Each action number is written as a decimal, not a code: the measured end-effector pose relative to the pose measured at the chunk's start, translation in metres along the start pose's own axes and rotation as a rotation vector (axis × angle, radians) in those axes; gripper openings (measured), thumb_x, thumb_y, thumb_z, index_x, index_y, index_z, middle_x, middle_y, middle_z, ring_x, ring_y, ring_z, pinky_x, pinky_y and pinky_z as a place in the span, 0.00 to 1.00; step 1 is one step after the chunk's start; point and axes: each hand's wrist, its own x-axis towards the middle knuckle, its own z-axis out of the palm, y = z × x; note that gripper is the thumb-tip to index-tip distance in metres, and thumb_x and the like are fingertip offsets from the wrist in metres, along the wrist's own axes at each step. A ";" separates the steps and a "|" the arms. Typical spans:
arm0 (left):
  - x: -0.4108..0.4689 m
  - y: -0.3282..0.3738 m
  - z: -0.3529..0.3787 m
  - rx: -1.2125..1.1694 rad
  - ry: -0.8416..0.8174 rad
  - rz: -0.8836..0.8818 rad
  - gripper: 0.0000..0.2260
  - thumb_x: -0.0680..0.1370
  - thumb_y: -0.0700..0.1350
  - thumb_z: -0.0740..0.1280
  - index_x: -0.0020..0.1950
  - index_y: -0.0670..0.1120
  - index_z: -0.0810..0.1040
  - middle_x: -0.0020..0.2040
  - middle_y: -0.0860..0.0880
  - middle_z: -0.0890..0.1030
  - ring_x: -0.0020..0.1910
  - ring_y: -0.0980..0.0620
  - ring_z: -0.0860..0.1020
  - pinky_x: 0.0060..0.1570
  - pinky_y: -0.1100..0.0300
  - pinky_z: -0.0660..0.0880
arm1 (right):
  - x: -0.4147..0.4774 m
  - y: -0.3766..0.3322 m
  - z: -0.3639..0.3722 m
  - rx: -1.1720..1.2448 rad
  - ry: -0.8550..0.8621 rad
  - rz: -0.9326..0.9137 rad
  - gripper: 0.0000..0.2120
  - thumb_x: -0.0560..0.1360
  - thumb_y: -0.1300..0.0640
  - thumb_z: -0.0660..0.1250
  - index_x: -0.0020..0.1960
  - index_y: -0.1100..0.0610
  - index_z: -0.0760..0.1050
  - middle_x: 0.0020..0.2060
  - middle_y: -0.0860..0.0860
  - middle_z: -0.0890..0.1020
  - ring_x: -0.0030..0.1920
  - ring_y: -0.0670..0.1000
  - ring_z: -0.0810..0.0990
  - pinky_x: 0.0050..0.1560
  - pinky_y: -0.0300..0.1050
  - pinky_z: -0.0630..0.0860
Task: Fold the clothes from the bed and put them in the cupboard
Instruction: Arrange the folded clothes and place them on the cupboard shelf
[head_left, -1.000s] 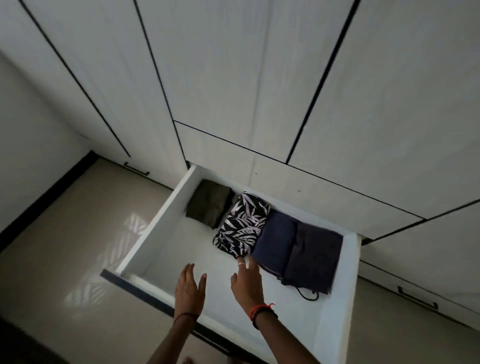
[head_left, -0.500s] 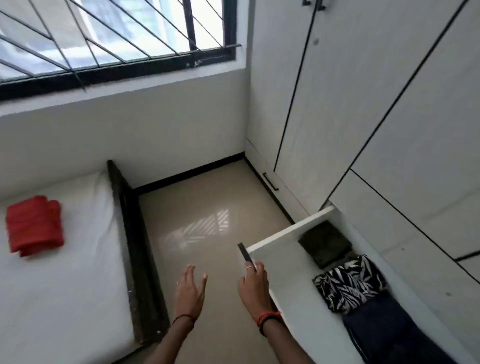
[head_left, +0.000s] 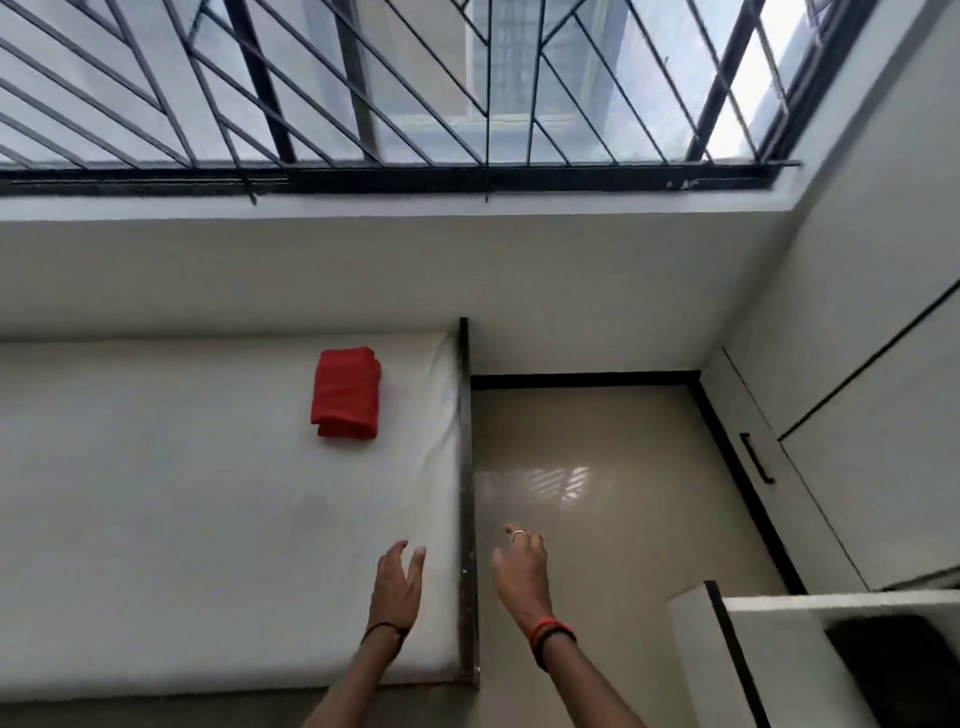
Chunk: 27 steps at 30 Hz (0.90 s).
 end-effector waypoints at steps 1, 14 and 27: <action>0.007 -0.001 -0.008 -0.035 0.007 -0.028 0.20 0.81 0.48 0.60 0.69 0.38 0.68 0.67 0.39 0.71 0.65 0.42 0.71 0.64 0.52 0.67 | 0.003 -0.008 0.005 -0.003 -0.019 -0.014 0.20 0.78 0.61 0.59 0.69 0.60 0.67 0.64 0.57 0.69 0.66 0.56 0.68 0.67 0.44 0.63; 0.119 -0.021 -0.046 -0.326 0.060 -0.356 0.15 0.81 0.51 0.57 0.59 0.41 0.72 0.52 0.43 0.77 0.46 0.47 0.78 0.45 0.56 0.68 | 0.116 -0.068 0.068 0.015 -0.202 -0.038 0.20 0.76 0.63 0.62 0.67 0.61 0.68 0.63 0.57 0.72 0.65 0.55 0.70 0.64 0.40 0.64; 0.323 -0.067 -0.096 -0.155 0.111 -0.366 0.17 0.81 0.53 0.58 0.61 0.41 0.74 0.58 0.44 0.77 0.59 0.44 0.75 0.58 0.54 0.68 | 0.282 -0.120 0.154 0.056 -0.294 0.054 0.19 0.77 0.56 0.65 0.66 0.60 0.69 0.60 0.59 0.76 0.60 0.53 0.75 0.54 0.38 0.68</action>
